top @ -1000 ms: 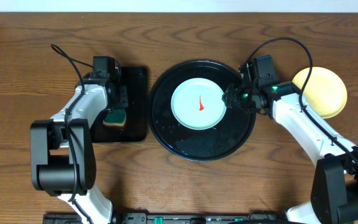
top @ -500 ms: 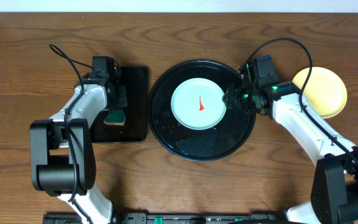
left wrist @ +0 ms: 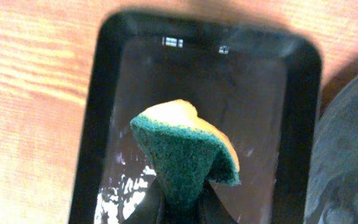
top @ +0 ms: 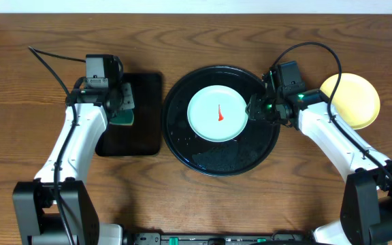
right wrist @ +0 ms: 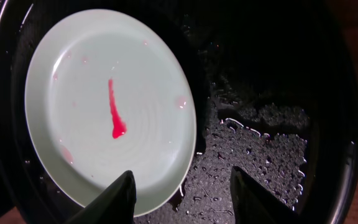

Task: Clean dirty plates on tray and stack at the side
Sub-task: 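Grasp the sponge in the black tray with the left gripper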

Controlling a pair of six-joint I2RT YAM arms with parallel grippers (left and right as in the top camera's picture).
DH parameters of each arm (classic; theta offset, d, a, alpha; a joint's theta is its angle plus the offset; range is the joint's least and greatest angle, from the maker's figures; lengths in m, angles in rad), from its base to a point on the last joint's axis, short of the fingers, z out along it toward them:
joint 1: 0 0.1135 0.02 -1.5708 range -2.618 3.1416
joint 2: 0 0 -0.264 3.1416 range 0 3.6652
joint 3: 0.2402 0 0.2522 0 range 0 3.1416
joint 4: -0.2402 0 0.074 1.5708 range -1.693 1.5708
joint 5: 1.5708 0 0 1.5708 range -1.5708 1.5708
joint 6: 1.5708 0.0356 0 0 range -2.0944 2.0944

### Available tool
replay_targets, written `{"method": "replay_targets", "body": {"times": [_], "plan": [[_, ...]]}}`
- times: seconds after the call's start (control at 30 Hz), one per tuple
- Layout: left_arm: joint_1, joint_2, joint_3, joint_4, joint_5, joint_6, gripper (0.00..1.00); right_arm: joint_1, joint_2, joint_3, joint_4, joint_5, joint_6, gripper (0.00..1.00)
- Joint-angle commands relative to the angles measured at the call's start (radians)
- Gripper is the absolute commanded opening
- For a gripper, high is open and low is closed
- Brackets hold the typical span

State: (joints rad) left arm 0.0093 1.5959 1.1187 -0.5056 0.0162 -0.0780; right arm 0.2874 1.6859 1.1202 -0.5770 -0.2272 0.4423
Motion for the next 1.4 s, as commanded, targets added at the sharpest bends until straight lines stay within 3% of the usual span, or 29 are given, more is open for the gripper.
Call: {"method": "replay_targets", "body": {"times": [0.0, 0.73, 0.87, 1.37], "plan": [[-0.001, 0.016, -0.002, -0.014, -0.017, -0.009, 0.07, 0.008, -0.005, 0.011, -0.008, 0.013, -0.014, 0.47], [-0.005, 0.016, -0.002, -0.010, 0.006, -0.031, 0.07, 0.033, -0.001, 0.011, 0.013, 0.021, -0.078, 0.53], [-0.005, 0.016, -0.002, 0.012, 0.136, -0.004, 0.07, 0.042, 0.002, 0.011, 0.016, 0.029, -0.089, 0.53], [-0.004, 0.016, -0.002, 0.027, 0.141, -0.010, 0.07, 0.042, 0.012, -0.015, 0.037, 0.092, -0.092, 0.57]]}}
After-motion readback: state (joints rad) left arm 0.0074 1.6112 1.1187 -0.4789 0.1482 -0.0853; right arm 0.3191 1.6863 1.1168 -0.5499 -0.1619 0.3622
